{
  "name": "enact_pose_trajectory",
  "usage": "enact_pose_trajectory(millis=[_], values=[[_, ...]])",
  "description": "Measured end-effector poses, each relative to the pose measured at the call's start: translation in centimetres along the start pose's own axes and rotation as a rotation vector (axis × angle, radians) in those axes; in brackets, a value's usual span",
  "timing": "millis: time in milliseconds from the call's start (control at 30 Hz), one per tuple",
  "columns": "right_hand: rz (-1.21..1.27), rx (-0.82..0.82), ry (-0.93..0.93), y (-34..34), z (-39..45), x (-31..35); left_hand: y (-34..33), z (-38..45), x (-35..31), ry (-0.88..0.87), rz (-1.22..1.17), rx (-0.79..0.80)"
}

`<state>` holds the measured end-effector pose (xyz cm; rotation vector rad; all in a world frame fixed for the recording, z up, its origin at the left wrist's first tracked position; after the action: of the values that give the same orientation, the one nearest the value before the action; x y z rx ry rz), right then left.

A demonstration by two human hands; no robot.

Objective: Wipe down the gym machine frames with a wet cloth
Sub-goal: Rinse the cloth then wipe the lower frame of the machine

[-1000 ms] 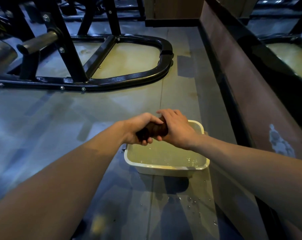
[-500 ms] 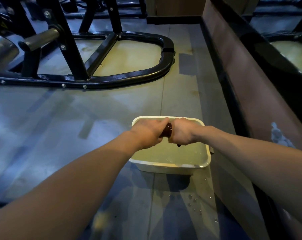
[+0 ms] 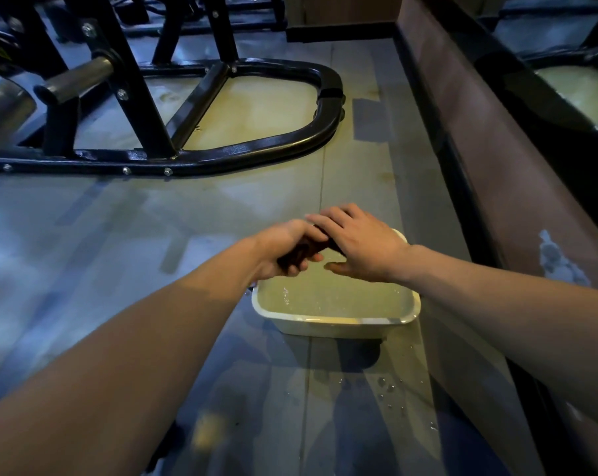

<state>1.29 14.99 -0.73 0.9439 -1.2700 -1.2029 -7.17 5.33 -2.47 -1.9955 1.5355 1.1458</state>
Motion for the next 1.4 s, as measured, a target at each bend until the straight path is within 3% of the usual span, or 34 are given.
enact_pose_trajectory(millis=[100, 167, 267, 400, 500, 667, 833, 900, 1000, 1133, 1233, 1300, 1400], values=[[0.019, -0.098, 0.043, 1.2, -0.1, 0.1, -0.8, -1.2, -0.1, 0.100, -0.171, 0.239], [0.146, -0.063, 0.013, 1.1, 0.1, 0.0, -0.8, -1.6, -0.1, 0.126, -0.093, 0.277], [0.185, 0.015, -0.021, 0.3, 0.1, 0.3, -0.3, -1.3, -0.4, 0.033, 0.302, 0.179], [0.203, 0.084, -0.233, -0.2, -0.1, -0.2, -0.5, -0.8, -1.9, -0.284, 0.928, -0.140], [0.406, 0.184, -0.395, -1.2, 0.1, 0.3, -0.6, -1.5, -2.6, -0.503, 1.319, -0.327], [0.800, 0.372, -0.522, -2.1, 0.2, 1.0, -0.2, -2.5, -2.4, -0.743, 1.575, -0.397], [0.875, 0.535, -0.543, -3.1, -0.5, 0.2, -1.0, -2.3, -2.2, -0.843, 1.643, -0.356], [0.850, 0.534, -0.564, -3.6, -0.4, -0.6, -1.4, -2.0, -2.2, -0.782, 1.563, -0.379], [0.487, 0.290, -0.481, -2.3, 0.3, -2.0, -0.3, -0.7, -2.2, -0.443, 1.177, -0.413], [0.003, 0.085, -0.038, 0.2, 0.0, -0.9, 1.1, 0.5, -0.2, -0.033, 0.317, -0.197], [-0.120, 0.027, 0.049, 0.6, -0.2, -0.6, 0.4, -0.5, 0.3, 0.094, -0.172, 0.042], [-0.137, -0.052, 0.076, 1.0, 0.0, 0.0, -0.6, -1.1, 0.1, 0.123, -0.291, 0.184], [0.056, -0.119, 0.117, 1.7, 0.2, 0.3, -1.7, -2.1, -0.6, 0.113, -0.191, 0.306]])
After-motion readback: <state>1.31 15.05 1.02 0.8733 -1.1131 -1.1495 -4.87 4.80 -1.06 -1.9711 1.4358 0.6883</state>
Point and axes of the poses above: each hand's wrist, its own z-axis towards the middle knuckle, its own y-axis out of the back of the hand, x = y × z, the point moved 7 cm from there along z, towards the middle knuckle, and after that the axes turned 7 degrees about z, right-handed, at the moved point
